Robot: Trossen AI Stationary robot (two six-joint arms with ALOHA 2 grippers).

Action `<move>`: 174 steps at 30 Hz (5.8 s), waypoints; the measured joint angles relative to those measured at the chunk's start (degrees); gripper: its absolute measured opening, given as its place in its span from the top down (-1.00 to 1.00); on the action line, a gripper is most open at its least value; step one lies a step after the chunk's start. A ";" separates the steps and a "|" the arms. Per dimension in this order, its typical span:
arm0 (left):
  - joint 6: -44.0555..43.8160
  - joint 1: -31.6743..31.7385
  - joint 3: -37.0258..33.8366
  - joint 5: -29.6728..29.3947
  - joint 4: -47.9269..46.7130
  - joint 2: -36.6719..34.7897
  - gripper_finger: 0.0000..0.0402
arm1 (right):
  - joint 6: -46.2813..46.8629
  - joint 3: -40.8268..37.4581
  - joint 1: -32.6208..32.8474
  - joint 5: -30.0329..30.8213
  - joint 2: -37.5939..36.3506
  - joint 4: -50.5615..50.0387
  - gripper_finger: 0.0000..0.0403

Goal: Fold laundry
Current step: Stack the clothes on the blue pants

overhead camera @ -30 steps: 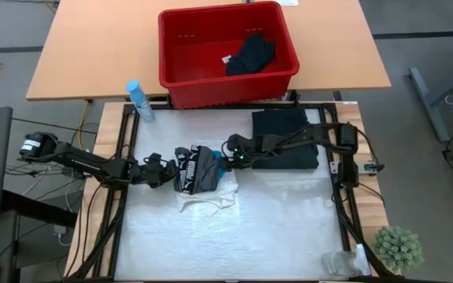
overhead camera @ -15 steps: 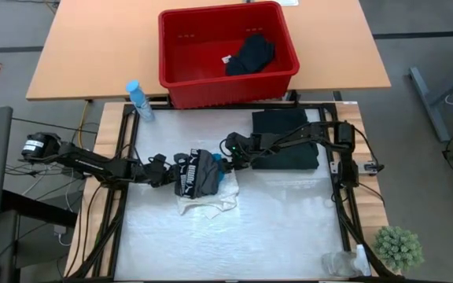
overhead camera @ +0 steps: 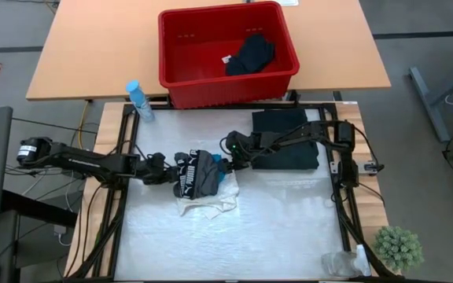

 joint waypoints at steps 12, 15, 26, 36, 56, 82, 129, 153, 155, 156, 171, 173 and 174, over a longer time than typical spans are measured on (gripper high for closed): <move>-1.53 -1.18 1.78 -5.01 4.77 4.29 -0.39 | 0.07 -0.13 -0.04 -0.28 0.03 0.86 -0.61; -1.88 -1.39 1.73 -5.96 8.22 6.37 -0.39 | 0.13 -0.15 0.12 -0.06 0.03 1.27 -0.61; -2.48 -1.39 1.69 -6.78 15.42 12.87 -0.36 | 3.16 -0.15 1.41 3.21 0.03 2.66 -0.55; -4.14 -0.07 1.58 -4.74 20.12 16.70 0.26 | 6.33 -0.04 1.34 0.51 3.58 4.74 0.13; -3.00 6.91 8.98 3.39 25.07 16.51 0.92 | -6.12 14.17 0.47 2.18 3.70 -18.40 0.73; -0.24 17.43 25.68 11.14 21.14 19.39 0.92 | -17.75 38.60 -4.25 8.03 3.38 -62.13 0.73; 10.71 21.42 78.60 20.98 14.88 67.41 0.83 | -32.89 0.59 -35.41 20.53 -25.85 -60.13 0.73; 27.19 23.85 78.54 22.75 7.56 67.30 0.23 | -34.61 -0.96 -39.39 24.57 -26.00 -60.06 0.44; 28.05 24.12 78.54 23.22 7.03 67.30 0.23 | -35.24 -0.96 -40.24 24.49 -26.00 -60.16 0.44; 28.03 24.23 78.54 23.25 7.05 67.30 0.23 | -35.41 -0.96 -40.57 24.35 -26.00 -60.19 0.44; 29.56 25.05 78.49 27.43 7.16 67.30 0.23 | -37.45 -0.85 -47.02 19.75 -36.29 -56.91 0.44; 29.74 25.27 78.49 29.20 7.14 67.30 0.23 | -37.40 -0.83 -47.45 18.32 -37.62 -56.24 0.44; 30.32 25.52 78.48 30.50 7.08 67.21 0.23 | -37.40 -0.73 -47.34 17.93 -38.53 -55.81 0.44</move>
